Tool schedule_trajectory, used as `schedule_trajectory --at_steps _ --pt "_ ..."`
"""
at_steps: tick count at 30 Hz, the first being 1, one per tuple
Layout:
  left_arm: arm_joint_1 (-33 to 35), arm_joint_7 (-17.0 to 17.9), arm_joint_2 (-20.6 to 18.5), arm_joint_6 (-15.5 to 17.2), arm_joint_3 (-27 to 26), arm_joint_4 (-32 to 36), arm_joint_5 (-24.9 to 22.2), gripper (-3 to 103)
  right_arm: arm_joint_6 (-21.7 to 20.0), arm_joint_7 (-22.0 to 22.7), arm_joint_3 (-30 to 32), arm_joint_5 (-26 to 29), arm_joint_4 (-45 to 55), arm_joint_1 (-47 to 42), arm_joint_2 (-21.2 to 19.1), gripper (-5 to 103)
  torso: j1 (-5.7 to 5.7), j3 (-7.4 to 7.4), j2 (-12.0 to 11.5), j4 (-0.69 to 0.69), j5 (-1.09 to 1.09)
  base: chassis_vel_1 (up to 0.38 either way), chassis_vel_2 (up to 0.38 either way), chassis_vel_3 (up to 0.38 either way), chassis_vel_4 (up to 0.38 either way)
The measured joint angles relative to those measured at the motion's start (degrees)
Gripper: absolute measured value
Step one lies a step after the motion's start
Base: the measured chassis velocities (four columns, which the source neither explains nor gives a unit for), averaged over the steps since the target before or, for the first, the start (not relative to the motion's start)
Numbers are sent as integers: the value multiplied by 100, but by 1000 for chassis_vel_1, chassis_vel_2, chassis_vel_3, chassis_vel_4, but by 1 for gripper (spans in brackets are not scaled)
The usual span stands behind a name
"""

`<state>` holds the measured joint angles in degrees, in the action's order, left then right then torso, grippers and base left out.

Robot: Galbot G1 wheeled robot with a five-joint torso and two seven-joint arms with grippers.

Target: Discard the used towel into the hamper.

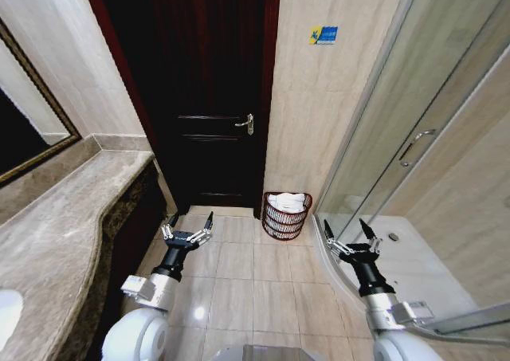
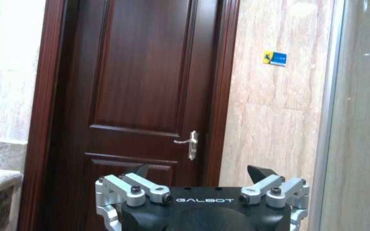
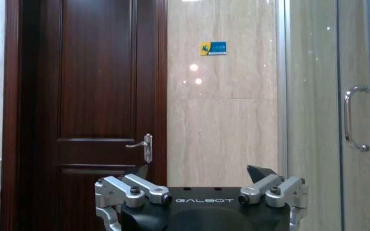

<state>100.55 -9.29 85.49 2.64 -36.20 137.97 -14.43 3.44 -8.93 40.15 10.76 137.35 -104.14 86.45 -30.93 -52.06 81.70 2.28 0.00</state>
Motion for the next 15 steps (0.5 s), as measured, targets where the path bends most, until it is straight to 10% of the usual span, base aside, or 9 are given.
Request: schedule_trajectory --at_steps 15 --pt "0 0 0 0 0 0 0 100 0 0 0 0 0 0 0 100 -1 -1 0 0 1 88 -87 -94 86"
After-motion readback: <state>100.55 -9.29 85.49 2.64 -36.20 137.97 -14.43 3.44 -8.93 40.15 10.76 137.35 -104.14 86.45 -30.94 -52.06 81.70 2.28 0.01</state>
